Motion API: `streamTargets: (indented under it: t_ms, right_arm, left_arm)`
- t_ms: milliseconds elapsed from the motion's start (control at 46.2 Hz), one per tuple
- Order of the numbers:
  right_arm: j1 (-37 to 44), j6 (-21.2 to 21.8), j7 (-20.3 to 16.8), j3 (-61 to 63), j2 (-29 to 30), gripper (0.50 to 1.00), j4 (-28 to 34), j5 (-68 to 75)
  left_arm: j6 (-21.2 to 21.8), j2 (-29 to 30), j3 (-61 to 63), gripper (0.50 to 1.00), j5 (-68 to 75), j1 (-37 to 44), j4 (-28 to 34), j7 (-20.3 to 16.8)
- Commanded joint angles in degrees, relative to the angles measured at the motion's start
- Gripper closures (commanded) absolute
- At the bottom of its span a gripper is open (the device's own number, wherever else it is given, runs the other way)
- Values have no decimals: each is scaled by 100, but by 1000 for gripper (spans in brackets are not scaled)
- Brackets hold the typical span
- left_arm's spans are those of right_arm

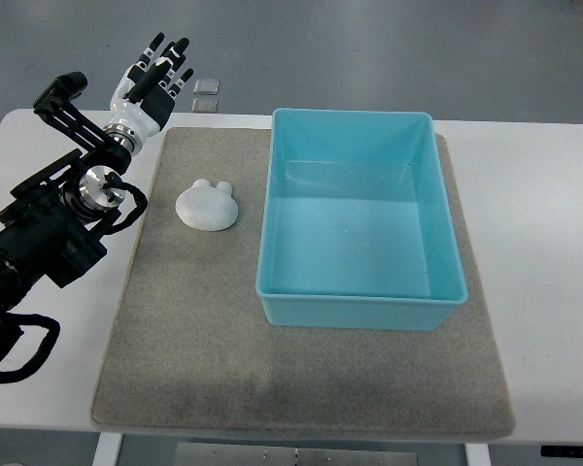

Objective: Place white toy into blue box with left hand
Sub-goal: 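Raise the left hand and begin moving it toward the white toy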

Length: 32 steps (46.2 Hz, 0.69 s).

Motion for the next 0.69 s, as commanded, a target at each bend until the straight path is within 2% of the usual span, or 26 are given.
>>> streamTargets:
  t_ms: [0,130,671]
  right_arm:
    - [0,0,0,0,0,564,-2,-2]
    - [-9,0,0,0,0,564,6,-2]
    - [0,0,0,0,0,564,-2,-2]
  left_arm:
    - [-5,0,1,508,0,0,-1,0]
    - [-5,9,-43,508,-9,35,8,-97]
    - [-22,316,1,508,105,-44,-10,-88]
